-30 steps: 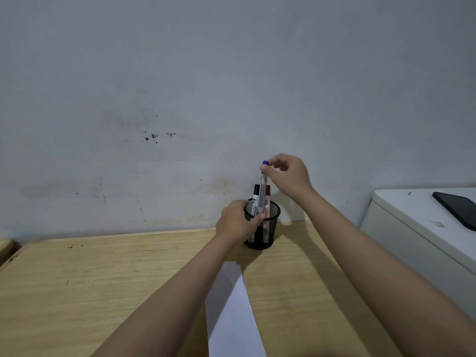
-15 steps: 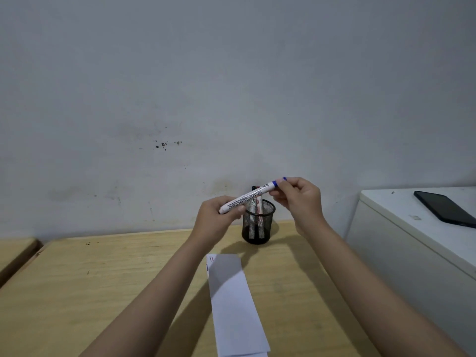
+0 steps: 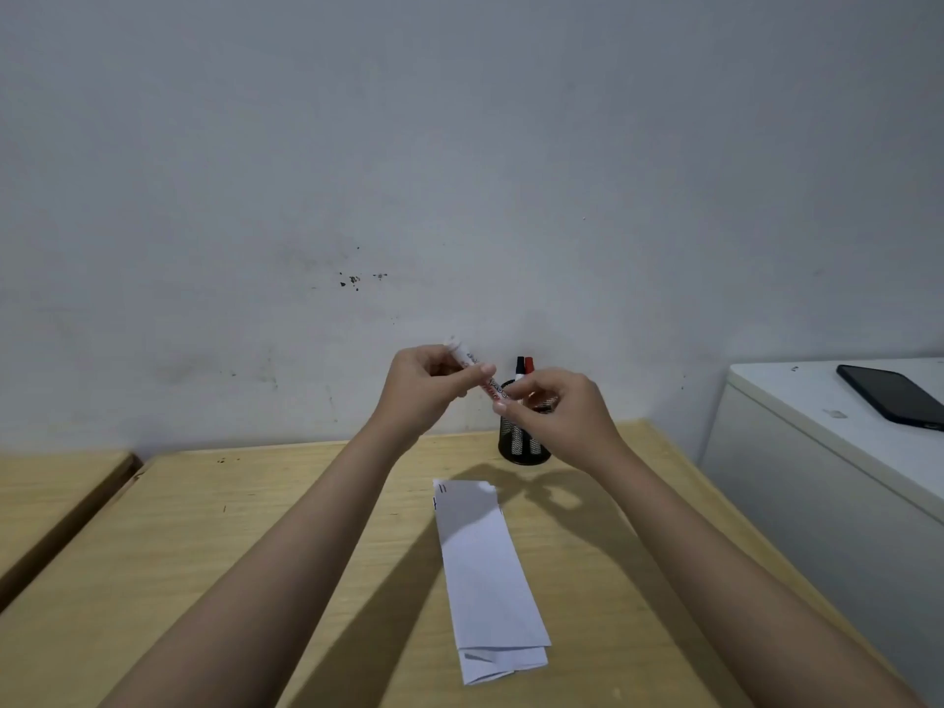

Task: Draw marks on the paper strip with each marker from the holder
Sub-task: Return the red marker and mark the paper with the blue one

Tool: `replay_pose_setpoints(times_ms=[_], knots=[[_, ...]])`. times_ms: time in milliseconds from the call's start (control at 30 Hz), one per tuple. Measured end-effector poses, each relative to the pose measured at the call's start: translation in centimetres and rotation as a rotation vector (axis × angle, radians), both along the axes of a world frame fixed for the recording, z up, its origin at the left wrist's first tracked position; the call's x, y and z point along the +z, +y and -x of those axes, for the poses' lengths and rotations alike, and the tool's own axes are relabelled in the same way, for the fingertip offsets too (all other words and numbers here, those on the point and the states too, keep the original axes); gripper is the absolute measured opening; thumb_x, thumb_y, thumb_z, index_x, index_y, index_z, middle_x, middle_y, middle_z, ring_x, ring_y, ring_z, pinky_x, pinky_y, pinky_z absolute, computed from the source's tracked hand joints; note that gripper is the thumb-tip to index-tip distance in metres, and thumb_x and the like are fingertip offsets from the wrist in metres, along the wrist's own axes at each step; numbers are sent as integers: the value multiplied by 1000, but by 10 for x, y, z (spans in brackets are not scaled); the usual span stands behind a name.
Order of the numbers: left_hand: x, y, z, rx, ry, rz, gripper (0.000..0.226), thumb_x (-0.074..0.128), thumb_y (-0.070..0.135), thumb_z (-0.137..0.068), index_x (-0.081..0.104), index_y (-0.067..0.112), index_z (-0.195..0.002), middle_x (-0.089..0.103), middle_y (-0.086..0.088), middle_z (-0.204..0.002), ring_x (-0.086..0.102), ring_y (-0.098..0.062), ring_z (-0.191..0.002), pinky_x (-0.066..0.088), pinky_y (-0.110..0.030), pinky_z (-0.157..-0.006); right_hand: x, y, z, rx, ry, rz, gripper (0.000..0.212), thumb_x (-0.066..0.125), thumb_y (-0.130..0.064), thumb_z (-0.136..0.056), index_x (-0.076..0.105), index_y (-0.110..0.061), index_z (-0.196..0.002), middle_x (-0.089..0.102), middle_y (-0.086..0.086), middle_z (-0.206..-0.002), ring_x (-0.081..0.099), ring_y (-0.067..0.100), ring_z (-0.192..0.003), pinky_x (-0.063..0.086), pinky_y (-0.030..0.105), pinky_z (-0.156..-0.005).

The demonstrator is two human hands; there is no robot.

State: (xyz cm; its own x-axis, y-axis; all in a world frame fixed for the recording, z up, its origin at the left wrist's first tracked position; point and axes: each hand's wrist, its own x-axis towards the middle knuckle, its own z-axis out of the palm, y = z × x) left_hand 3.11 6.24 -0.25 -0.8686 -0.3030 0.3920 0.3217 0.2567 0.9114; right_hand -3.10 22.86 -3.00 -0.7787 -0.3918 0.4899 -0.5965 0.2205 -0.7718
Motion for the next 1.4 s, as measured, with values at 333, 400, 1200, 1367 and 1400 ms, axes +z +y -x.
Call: replay_pose_setpoints(times_ms=[333, 400, 1200, 1367, 1400], knots=[[-16, 6, -2, -37, -215, 123, 39, 74, 28, -75, 64, 11, -108, 65, -2, -86, 61, -12, -77, 50, -24, -75, 2, -7, 7, 51, -409, 376, 6, 68, -4, -82, 65, -3, -76, 70, 5, -58, 66, 13, -53, 58, 25, -56], [-27, 9, -4, -72, -274, 191, 30, 71, 26, -79, 66, 11, -105, 68, -5, -84, 65, -12, -76, 50, -28, -75, -2, -6, 8, 32, -486, 455, 6, 65, -6, -84, 65, -1, -80, 70, 6, -60, 65, 12, -54, 58, 24, -57], [-59, -42, -47, -163, -341, 271, 28, 41, 14, -97, 59, 10, -76, 55, 9, -65, 56, -7, -56, 44, -26, -66, -15, -10, 25, -173, -675, 997, 27, 51, -6, -95, 55, -6, -69, 53, 7, -64, 58, 7, -43, 55, 25, -49], [-88, -59, -28, 192, -345, 323, 15, 59, 18, -87, 69, 7, -89, 62, -4, -73, 56, -14, -64, 42, -25, -63, -39, -26, 9, -94, -535, 658, 20, 56, -13, -94, 60, -7, -75, 58, 2, -60, 57, 6, -49, 56, 21, -52], [-91, -59, -21, 221, -355, 330, 12, 63, 17, -84, 68, 8, -90, 63, -5, -76, 55, -16, -66, 42, -23, -61, -44, -32, 6, -86, -540, 623, 19, 57, -14, -94, 60, -6, -77, 57, 2, -60, 54, 8, -50, 55, 21, -52]])
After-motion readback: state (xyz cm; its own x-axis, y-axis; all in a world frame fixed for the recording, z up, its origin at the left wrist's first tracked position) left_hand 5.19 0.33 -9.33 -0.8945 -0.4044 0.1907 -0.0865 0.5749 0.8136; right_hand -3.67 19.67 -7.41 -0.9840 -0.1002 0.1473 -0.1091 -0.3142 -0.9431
